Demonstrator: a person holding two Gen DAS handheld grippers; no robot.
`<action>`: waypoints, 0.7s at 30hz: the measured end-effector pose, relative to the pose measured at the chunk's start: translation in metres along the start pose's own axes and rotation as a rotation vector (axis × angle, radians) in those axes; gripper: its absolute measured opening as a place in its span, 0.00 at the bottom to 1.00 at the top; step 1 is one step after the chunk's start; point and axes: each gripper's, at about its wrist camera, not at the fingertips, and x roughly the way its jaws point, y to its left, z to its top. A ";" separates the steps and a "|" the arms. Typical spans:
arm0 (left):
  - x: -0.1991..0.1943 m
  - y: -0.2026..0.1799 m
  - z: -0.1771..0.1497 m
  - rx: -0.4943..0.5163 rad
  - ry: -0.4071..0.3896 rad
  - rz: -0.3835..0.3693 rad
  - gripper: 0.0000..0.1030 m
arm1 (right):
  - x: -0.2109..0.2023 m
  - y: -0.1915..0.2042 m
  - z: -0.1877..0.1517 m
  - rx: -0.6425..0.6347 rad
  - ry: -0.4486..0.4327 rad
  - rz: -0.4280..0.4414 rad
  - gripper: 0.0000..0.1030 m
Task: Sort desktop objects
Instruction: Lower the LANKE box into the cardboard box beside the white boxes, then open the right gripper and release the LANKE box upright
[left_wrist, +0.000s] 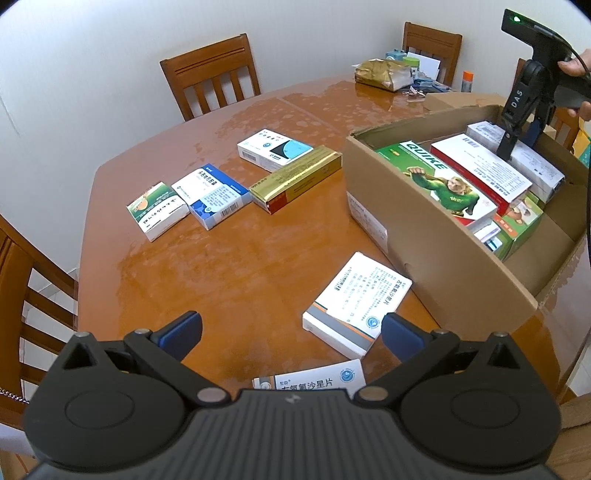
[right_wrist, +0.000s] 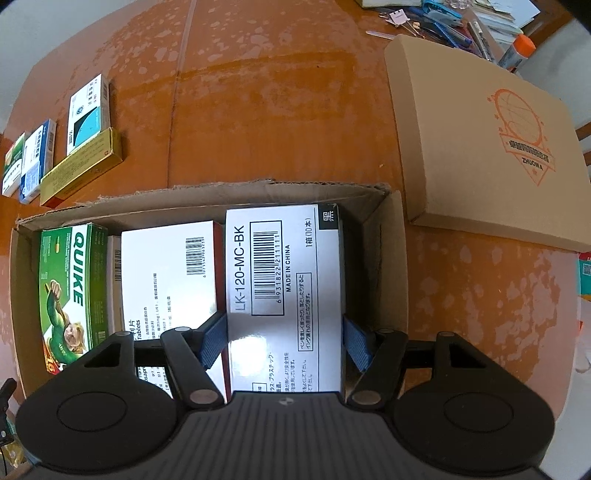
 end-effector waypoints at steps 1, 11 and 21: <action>0.000 0.000 0.000 0.001 0.000 -0.001 1.00 | 0.000 0.000 0.000 0.002 -0.001 -0.003 0.71; 0.001 0.002 0.000 0.018 0.000 -0.019 1.00 | -0.006 0.002 -0.008 0.025 -0.011 -0.018 0.71; 0.004 0.001 0.001 0.042 0.002 -0.042 1.00 | -0.043 0.014 -0.013 0.037 -0.095 0.074 0.79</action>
